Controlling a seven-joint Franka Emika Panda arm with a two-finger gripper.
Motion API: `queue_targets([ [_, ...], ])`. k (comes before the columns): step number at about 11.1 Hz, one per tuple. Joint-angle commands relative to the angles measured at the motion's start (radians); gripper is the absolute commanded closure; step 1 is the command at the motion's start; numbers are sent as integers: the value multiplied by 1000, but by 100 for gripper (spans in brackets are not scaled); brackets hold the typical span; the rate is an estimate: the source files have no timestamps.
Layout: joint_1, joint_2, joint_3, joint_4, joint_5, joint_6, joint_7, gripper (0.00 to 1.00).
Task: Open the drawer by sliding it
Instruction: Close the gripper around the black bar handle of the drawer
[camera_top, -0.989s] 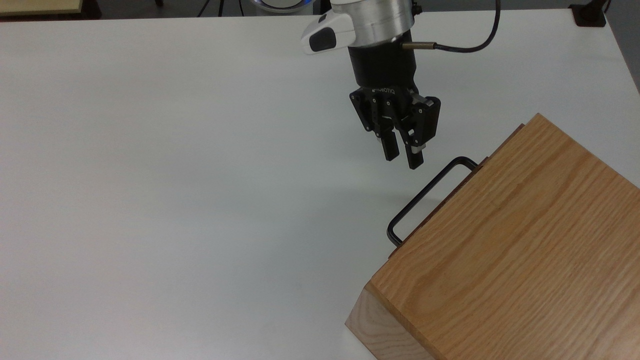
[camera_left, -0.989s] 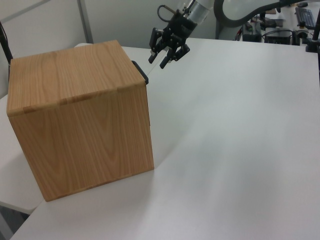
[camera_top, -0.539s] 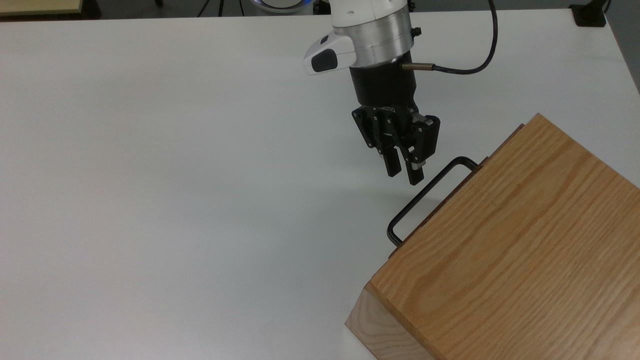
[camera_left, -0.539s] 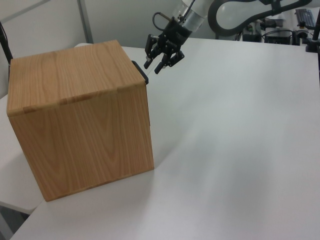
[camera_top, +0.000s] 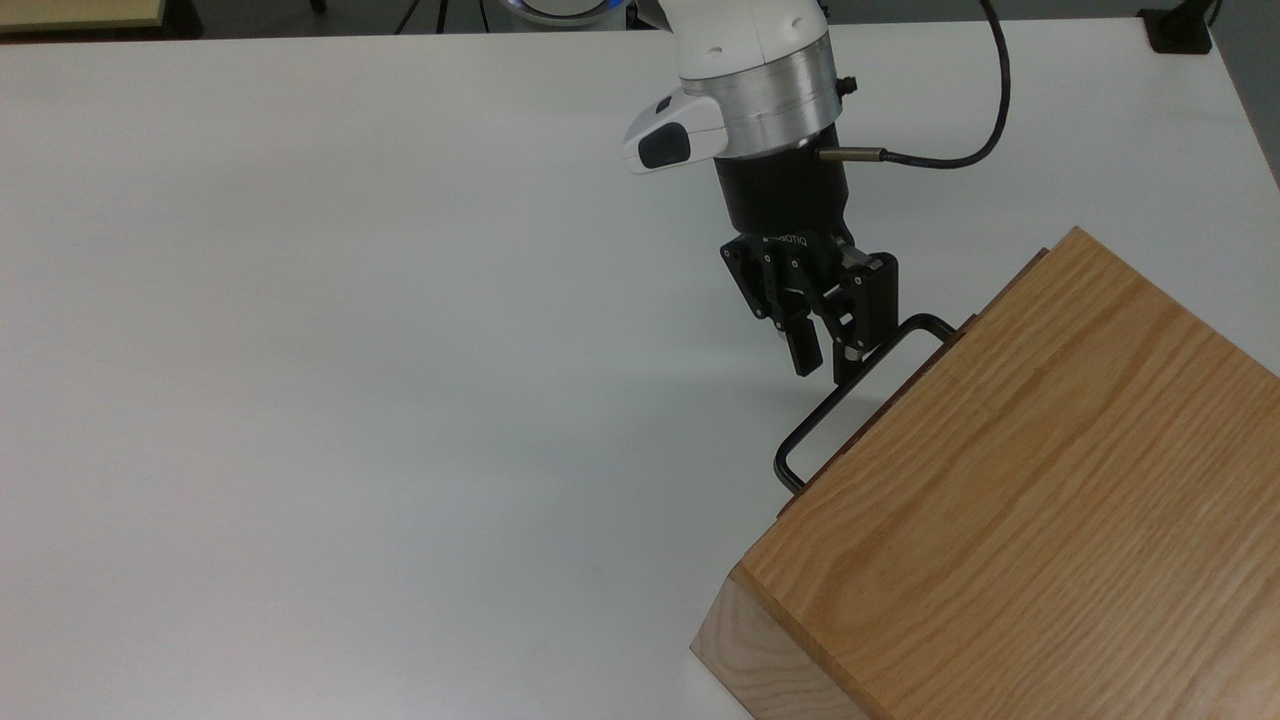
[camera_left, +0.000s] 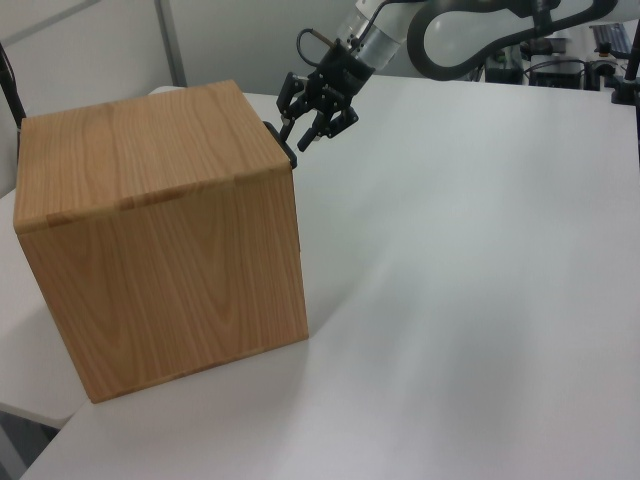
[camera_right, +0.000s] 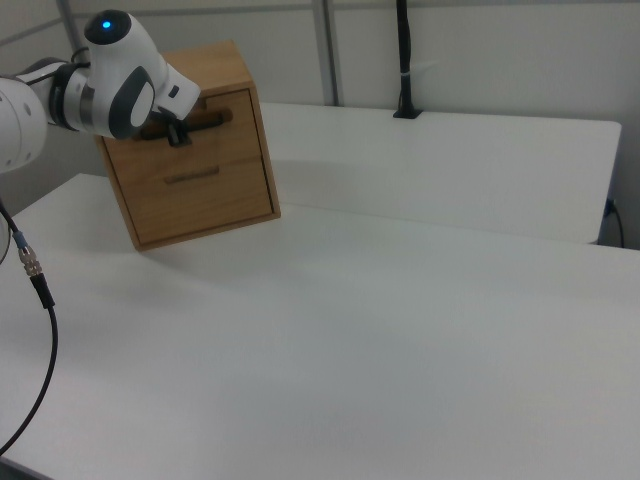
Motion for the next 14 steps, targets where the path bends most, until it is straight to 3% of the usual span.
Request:
queue_targets([
  [1,19,37,1,24,18,34,13,60],
  [6,28,43,8,29,16,51,34,62],
  [7,28,43,8,34,15,51,33,65],
  [9,22,40,8,29,16,47,30,85],
  [11,-7,9,8,11,24,38,31,86],
  [14,-11,-18,6,-17,7,-9,22,100],
])
